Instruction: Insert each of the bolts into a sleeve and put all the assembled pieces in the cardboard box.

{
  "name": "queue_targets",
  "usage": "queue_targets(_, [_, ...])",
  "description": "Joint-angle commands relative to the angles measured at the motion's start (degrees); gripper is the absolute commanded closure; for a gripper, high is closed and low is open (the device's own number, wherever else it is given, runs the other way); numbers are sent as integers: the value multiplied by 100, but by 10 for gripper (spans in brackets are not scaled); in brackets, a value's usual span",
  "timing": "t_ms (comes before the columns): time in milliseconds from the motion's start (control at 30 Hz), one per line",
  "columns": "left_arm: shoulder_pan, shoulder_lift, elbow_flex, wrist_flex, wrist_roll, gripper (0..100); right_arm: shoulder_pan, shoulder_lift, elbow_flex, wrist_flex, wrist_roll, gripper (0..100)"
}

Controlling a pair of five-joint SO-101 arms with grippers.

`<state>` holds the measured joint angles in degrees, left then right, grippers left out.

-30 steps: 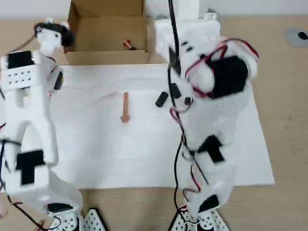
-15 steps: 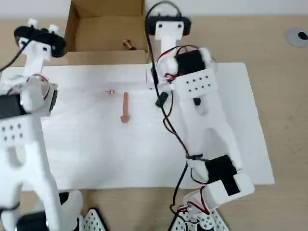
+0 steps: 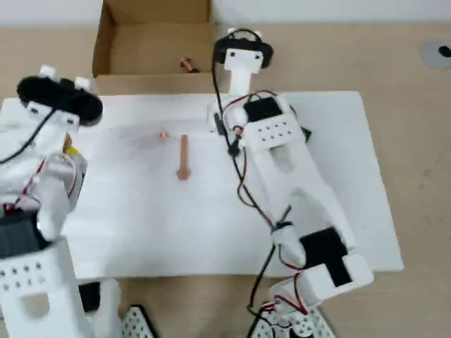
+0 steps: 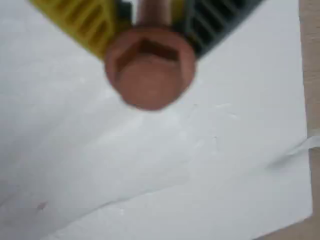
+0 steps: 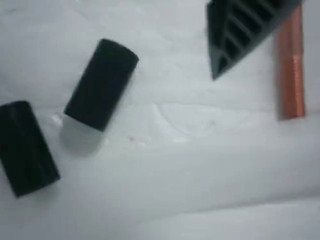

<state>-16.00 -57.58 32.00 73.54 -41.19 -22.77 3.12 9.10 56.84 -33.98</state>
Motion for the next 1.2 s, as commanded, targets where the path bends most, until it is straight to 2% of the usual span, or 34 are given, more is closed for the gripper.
queue_targets(0, [79,-576,246,-132,-88,990,22,-286,365,-536,-387,591])
queue_targets(200, [44,-980,686,-141,-185,991,22,286,664,-818,-747,591])
queue_targets(400, [35,-1033,914,-132,-352,991,22,1015,57,-774,-1055,605])
queue_targets(633, [-149,-1033,923,-132,-369,991,22,1420,-453,-765,-1029,870])
queue_targets(733, [-220,-1033,932,-132,-448,991,22,1446,-479,-765,-1029,935])
queue_targets(967, [-308,-1033,941,-132,-563,991,4,1446,-488,-580,-1020,942])
queue_targets(1167, [-290,-1033,941,-105,-563,990,-31,1385,-620,-35,-105,879])
